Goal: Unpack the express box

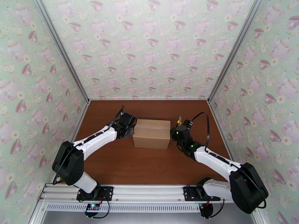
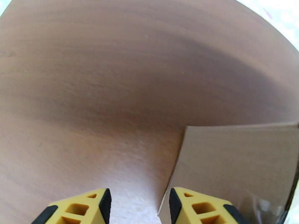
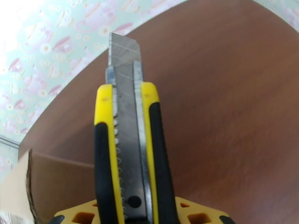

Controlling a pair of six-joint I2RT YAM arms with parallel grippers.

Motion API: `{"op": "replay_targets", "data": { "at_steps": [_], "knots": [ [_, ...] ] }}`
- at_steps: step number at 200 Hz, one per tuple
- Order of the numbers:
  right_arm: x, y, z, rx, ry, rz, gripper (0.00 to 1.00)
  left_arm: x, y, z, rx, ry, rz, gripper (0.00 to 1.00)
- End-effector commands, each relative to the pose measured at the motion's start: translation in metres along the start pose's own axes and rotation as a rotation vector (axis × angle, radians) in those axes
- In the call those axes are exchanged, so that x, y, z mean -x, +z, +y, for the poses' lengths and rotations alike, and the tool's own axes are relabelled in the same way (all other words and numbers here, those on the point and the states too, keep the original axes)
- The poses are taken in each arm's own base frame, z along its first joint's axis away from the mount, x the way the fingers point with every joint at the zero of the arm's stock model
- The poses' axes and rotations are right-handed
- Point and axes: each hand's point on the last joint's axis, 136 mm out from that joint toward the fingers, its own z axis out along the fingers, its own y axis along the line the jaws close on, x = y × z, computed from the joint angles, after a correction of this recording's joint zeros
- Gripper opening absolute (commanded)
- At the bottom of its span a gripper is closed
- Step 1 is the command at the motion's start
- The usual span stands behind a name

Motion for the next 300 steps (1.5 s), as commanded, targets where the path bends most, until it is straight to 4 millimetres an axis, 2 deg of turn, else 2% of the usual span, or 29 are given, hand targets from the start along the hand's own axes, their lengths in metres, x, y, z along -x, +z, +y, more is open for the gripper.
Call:
{"op": "replay_targets", "data": {
  "at_steps": [1,23,45,84,106,112,133,161,185,208,228,262,281,285,300],
  "knots": [
    [-0.037,-0.010,0.009,0.042,-0.021,0.098,0.00,0.017,-0.001,-0.035,-0.123,0.001,-0.041,0.47],
    [-0.036,-0.016,0.004,0.020,-0.052,0.098,0.00,0.021,-0.006,-0.027,-0.101,0.018,-0.044,0.47],
    [-0.023,-0.023,0.001,-0.003,-0.111,0.072,0.00,0.020,-0.019,-0.015,-0.083,0.026,-0.051,0.47],
    [0.011,-0.020,-0.005,-0.013,-0.133,0.053,0.00,-0.009,-0.043,0.012,-0.078,0.003,-0.010,0.47],
    [0.036,-0.009,-0.005,-0.017,-0.141,0.031,0.00,-0.024,-0.058,0.025,-0.076,-0.009,0.002,0.47],
    [0.043,-0.004,-0.003,-0.017,-0.148,0.025,0.00,-0.039,-0.056,0.032,-0.062,-0.001,0.028,0.48],
    [0.065,0.015,0.006,-0.016,-0.167,0.020,0.00,-0.056,-0.068,0.038,-0.061,0.004,0.054,0.48],
    [0.090,0.048,0.027,0.026,-0.185,0.019,0.00,-0.079,-0.080,0.022,-0.115,0.014,0.085,0.48],
    [0.105,0.073,0.041,0.051,-0.190,0.017,0.00,-0.092,-0.083,0.005,-0.163,0.006,0.099,0.48],
    [0.102,0.092,0.053,0.076,-0.208,0.068,0.00,-0.096,-0.077,-0.010,-0.198,-0.001,0.106,0.48],
    [0.092,0.098,0.058,0.106,-0.195,0.099,0.00,-0.093,-0.069,-0.026,-0.225,-0.007,0.107,0.48],
    [0.064,0.089,0.057,0.110,-0.212,0.139,0.00,-0.079,-0.055,-0.041,-0.210,0.024,0.073,0.48],
    [0.050,0.080,0.053,0.100,-0.211,0.151,0.00,-0.074,-0.043,-0.041,-0.174,0.045,0.069,0.48],
    [0.046,0.078,0.051,0.098,-0.207,0.155,0.00,-0.064,-0.046,-0.046,-0.181,0.034,0.051,0.48],
    [0.035,0.070,0.047,0.100,-0.188,0.168,0.00,-0.055,-0.040,-0.045,-0.168,0.018,0.041,0.48]
  ]
}}
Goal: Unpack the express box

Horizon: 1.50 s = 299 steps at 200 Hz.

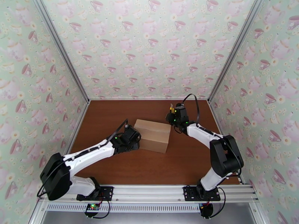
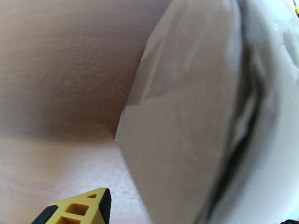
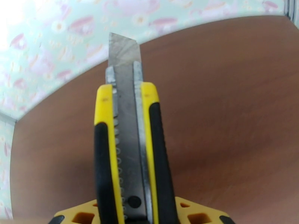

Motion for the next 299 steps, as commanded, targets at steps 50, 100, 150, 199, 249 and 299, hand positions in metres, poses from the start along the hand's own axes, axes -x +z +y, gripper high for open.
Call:
{"op": "replay_targets", "data": {
  "at_steps": [50,100,150,199,249,299],
  "knots": [
    [-0.050,-0.038,0.020,0.044,0.053,0.001,0.00,0.066,0.024,-0.007,0.003,-0.039,-0.131,0.48],
    [-0.076,-0.052,0.047,0.070,0.037,0.018,0.00,0.097,0.033,0.004,0.035,-0.046,-0.163,0.47],
    [-0.078,-0.073,0.036,0.031,-0.017,0.043,0.00,0.071,0.015,0.014,0.001,-0.071,-0.131,0.47],
    [-0.088,-0.122,0.024,0.034,-0.052,0.096,0.00,-0.002,0.013,0.016,-0.016,-0.081,-0.064,0.46],
    [-0.123,-0.171,0.002,-0.030,-0.121,0.166,0.00,-0.039,0.005,-0.007,-0.042,-0.050,-0.062,0.46],
    [-0.153,-0.196,-0.017,-0.125,-0.234,0.237,0.00,-0.059,0.008,-0.028,-0.065,-0.042,-0.045,0.46]
  ]
}}
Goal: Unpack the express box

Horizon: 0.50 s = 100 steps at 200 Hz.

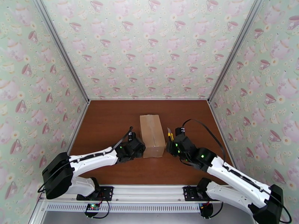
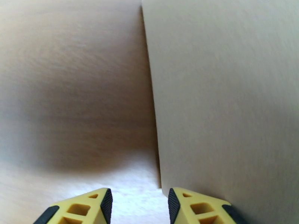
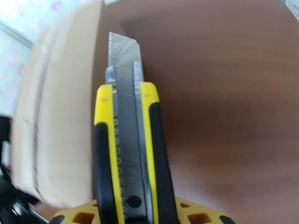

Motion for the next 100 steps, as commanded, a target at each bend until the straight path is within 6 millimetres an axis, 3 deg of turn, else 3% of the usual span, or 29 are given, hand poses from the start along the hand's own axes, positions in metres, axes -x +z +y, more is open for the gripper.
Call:
{"op": "replay_targets", "data": {
  "at_steps": [1,29,100],
  "knots": [
    [-0.021,-0.009,-0.025,-0.127,-0.042,0.050,0.00,0.000,0.002,-0.011,-0.008,-0.033,-0.023,0.46],
    [-0.028,-0.025,-0.028,-0.125,-0.068,0.047,0.00,-0.007,0.009,-0.022,-0.015,-0.017,-0.010,0.46],
    [-0.045,-0.043,-0.042,-0.095,-0.058,0.052,0.00,-0.016,0.030,-0.057,-0.057,0.031,0.023,0.46]
  ]
}}
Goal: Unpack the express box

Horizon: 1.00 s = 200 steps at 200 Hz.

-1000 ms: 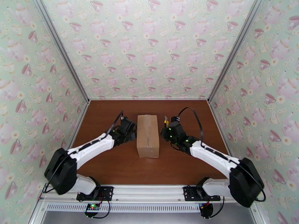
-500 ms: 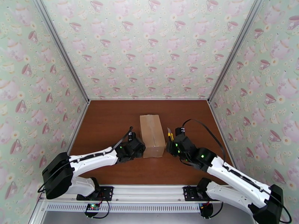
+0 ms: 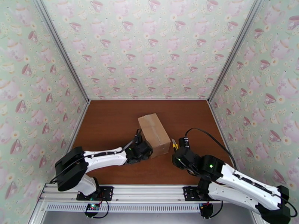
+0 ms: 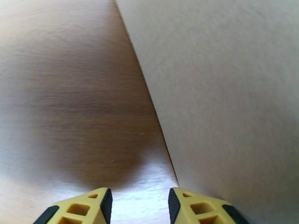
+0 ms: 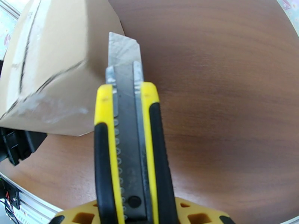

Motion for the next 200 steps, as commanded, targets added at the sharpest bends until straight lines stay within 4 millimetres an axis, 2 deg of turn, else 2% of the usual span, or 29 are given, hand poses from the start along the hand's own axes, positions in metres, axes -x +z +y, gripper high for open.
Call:
{"op": "replay_targets", "data": {
  "at_steps": [1,25,69,73,92,112,138,165,168,174,200],
  "knots": [
    [-0.008,-0.003,-0.016,-0.044,-0.001,0.003,0.00,0.005,0.002,-0.023,-0.055,0.005,-0.008,0.46],
    [-0.008,-0.006,-0.017,-0.034,-0.009,-0.004,0.00,0.008,-0.002,-0.025,-0.054,0.014,-0.016,0.46],
    [-0.006,-0.006,-0.012,-0.008,-0.027,-0.010,0.00,0.010,-0.029,0.008,0.019,0.041,-0.035,0.47],
    [-0.002,-0.006,-0.005,0.017,-0.018,-0.027,0.00,0.010,-0.031,0.011,0.025,0.043,-0.037,0.47],
    [-0.003,-0.002,0.001,0.030,-0.037,-0.016,0.00,0.014,-0.043,0.018,0.038,0.048,-0.046,0.47],
    [-0.003,-0.003,0.009,0.046,-0.056,-0.021,0.00,0.022,-0.055,0.019,0.041,0.058,-0.066,0.47],
    [-0.004,-0.006,0.014,0.052,-0.059,-0.031,0.00,0.037,-0.071,0.009,0.019,0.080,-0.101,0.48],
    [-0.007,-0.005,0.022,0.053,-0.079,-0.029,0.00,0.046,-0.072,0.010,0.025,0.091,-0.119,0.48],
    [-0.008,-0.005,0.022,0.051,-0.083,-0.029,0.00,0.054,-0.077,0.003,0.005,0.080,-0.135,0.48],
    [-0.009,-0.005,0.023,0.046,-0.087,-0.029,0.00,0.059,-0.079,0.001,0.000,0.078,-0.142,0.48],
    [-0.010,-0.003,0.026,0.035,-0.100,-0.030,0.00,0.068,-0.081,0.000,-0.007,0.081,-0.159,0.48]
  ]
}}
